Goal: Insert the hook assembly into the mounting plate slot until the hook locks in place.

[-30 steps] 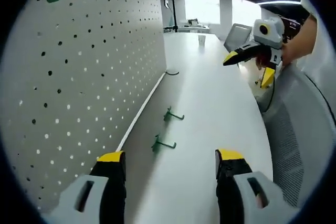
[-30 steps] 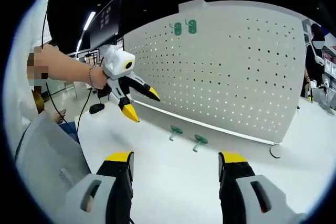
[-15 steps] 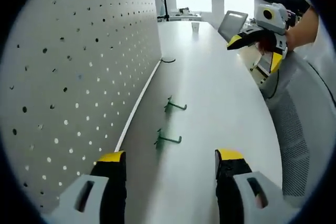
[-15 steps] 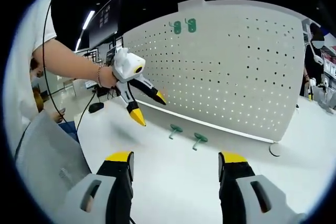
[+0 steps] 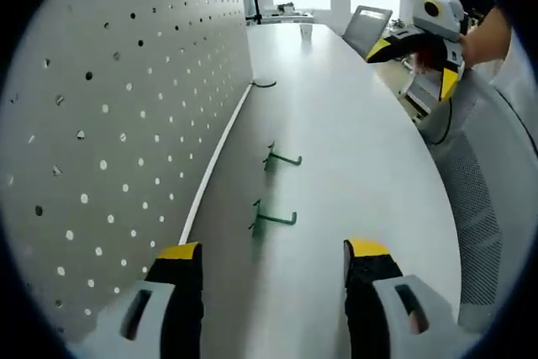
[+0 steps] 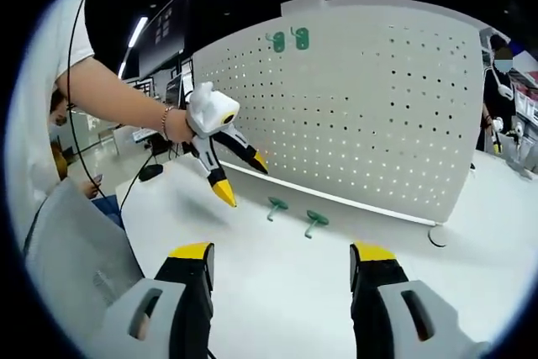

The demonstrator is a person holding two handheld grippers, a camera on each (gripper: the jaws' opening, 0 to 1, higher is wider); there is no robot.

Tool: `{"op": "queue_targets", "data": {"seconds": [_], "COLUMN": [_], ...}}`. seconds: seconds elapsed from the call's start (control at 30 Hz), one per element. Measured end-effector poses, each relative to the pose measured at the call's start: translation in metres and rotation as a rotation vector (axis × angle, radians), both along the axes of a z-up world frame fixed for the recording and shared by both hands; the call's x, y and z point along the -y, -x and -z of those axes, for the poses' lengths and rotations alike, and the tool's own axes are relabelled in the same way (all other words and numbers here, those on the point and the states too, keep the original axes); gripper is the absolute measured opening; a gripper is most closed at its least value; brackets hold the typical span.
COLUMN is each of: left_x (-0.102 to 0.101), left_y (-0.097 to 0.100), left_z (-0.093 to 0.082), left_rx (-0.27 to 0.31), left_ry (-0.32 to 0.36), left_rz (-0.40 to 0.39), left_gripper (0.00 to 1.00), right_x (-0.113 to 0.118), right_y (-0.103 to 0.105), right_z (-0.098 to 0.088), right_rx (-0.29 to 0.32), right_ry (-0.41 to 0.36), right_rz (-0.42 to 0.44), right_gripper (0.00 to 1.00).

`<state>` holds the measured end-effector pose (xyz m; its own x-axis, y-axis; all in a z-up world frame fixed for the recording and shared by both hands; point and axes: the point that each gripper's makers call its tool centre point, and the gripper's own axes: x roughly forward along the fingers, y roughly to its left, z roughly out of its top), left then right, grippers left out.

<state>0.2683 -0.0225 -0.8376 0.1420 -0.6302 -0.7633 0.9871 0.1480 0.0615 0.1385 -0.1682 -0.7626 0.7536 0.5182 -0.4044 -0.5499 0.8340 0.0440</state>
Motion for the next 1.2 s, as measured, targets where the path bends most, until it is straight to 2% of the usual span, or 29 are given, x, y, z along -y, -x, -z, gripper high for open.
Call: {"op": "queue_targets", "data": {"seconds": [0.5,0.8,1.2], "left_x": [0.011,0.017,0.022], "left_y": [-0.007,-0.011,-0.016], "left_z": [0.014,0.023,0.033], "left_rx": [-0.006,-0.02,-0.034], "left_ry": [-0.06,-0.089,-0.154], "left_rz": [0.067,0.091,0.152], "left_gripper": [0.7,0.7,0.69], "right_x": [0.0,-0.008,-0.009], "right_y": [0.0,0.003,0.004], "right_z": [0.002,0.005,0.007], "right_rx": [-0.015,-0.02,-0.028], "right_ry": [-0.019,0.006,0.016], "right_rz": [0.005,-0.036,-0.042], "right_gripper": [0.63,0.63,0.63]}}
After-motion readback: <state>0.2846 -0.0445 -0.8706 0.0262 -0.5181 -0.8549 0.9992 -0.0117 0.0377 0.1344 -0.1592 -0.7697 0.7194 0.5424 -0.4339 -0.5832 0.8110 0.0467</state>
